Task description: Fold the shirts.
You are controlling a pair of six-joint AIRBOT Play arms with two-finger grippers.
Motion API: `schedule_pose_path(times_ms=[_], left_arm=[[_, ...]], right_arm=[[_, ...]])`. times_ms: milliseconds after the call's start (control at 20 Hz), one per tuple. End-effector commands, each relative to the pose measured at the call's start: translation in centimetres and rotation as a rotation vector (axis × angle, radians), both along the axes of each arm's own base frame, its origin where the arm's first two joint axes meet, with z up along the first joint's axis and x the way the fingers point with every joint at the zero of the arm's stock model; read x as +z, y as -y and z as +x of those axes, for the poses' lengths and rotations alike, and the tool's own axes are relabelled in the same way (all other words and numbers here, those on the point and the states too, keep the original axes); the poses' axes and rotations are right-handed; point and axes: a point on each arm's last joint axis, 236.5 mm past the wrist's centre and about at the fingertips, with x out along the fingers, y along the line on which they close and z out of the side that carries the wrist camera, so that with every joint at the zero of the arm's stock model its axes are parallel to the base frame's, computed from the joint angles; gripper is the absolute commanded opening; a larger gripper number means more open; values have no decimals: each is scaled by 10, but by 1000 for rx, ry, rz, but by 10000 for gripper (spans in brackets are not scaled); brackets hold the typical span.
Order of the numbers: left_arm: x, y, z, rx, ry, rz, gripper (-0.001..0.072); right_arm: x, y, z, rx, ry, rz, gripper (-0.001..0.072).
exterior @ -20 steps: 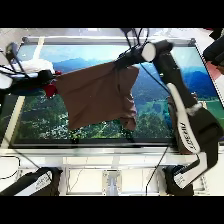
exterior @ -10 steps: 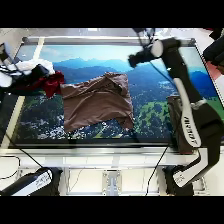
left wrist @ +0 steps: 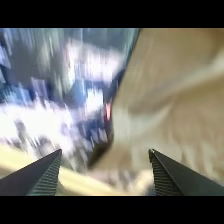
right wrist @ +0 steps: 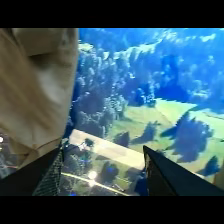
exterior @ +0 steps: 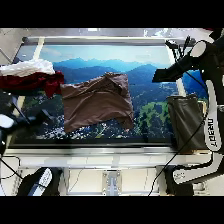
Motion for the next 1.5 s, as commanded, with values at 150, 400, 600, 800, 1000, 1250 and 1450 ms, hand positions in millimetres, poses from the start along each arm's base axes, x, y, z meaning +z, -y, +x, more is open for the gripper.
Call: schedule_pose_path(times_ms=[150, 400, 600, 800, 1000, 1250, 1450], left_arm=[[-55, 45, -41, 125, -99, -229, 574], [-58, 51, -7, 137, 13, -234, 573], [-85, 77, -12, 95, -79, -270, 526], [-87, 72, 8, 179, -33, -272, 264], [-71, 57, 35, 208, 62, -233, 10], [-49, 54, 57, 198, 125, -227, 9], [-46, 58, 57, 182, 123, -238, 9]], right_arm=[[7, -16, -1, 7, 10, 115, 547], [18, -34, -1, 27, 21, 198, 547], [23, -34, -4, 32, 26, 197, 547], [42, -26, -10, 30, 76, 158, 547], [26, -12, -27, 51, 13, 76, 547], [-81, -51, -86, 122, -251, 89, 549], [-138, -102, -98, 182, -207, 57, 552]])
